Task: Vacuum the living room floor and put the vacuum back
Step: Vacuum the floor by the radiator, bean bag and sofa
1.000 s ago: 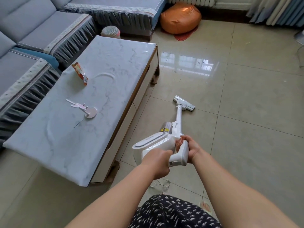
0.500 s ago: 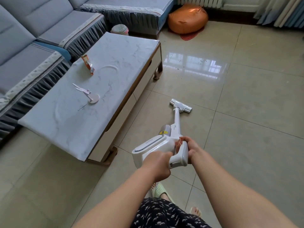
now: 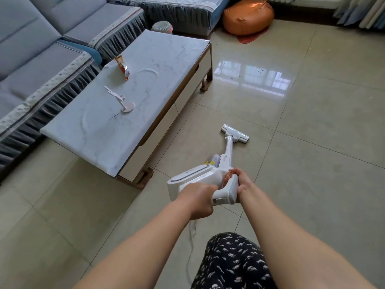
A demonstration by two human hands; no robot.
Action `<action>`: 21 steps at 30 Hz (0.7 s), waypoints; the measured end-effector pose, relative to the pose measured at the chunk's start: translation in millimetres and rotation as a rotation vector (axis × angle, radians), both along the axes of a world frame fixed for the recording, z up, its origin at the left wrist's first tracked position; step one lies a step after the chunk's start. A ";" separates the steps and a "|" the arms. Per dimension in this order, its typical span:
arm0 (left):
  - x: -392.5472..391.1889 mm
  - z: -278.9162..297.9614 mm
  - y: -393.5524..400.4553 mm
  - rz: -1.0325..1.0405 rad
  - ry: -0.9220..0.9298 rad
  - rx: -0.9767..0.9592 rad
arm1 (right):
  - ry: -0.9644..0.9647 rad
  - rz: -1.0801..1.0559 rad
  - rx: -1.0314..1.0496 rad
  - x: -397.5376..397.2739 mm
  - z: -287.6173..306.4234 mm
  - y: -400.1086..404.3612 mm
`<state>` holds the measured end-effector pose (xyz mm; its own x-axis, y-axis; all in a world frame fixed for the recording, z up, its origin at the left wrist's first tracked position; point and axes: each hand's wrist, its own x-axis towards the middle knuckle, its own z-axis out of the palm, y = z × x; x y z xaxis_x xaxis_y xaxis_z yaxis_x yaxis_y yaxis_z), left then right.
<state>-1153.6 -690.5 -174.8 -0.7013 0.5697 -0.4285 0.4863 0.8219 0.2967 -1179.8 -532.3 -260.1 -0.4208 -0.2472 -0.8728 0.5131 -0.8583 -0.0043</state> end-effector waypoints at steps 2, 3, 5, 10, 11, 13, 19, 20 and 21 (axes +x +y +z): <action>10.8 1.4 -4.5 -0.027 -0.006 -0.002 | 0.002 -0.022 -0.007 13.0 -1.3 -3.8; 16.9 1.7 -7.6 -0.041 -0.011 -0.006 | 0.002 -0.036 -0.008 20.6 -2.9 -6.5; 28.5 3.8 -14.9 -0.063 -0.007 -0.010 | 0.003 -0.051 -0.002 35.6 -5.6 -13.5; 60.2 9.3 -38.7 -0.115 -0.006 0.000 | 0.004 -0.079 0.007 72.2 -4.0 -36.8; 64.3 10.1 -41.6 -0.126 -0.002 0.000 | 0.007 -0.096 0.003 76.9 -2.9 -39.4; 69.1 12.0 -44.2 -0.131 0.006 0.004 | 0.018 -0.127 -0.009 83.9 -3.2 -41.3; 80.2 7.4 -37.5 -0.114 -0.003 0.019 | 0.141 -0.148 -0.152 96.8 -11.2 -29.6; 81.3 5.1 -34.5 -0.107 -0.003 0.024 | 0.137 -0.142 -0.164 97.8 -12.5 -25.4; 82.2 2.9 -30.0 -0.101 -0.003 0.026 | 0.135 -0.137 -0.176 98.3 -14.3 -19.8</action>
<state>-1071.4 -720.5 -171.9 -0.6380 0.6486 -0.4150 0.5657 0.7605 0.3188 -1081.5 -552.1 -274.4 -0.5709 -0.3224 -0.7551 0.3965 -0.9136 0.0902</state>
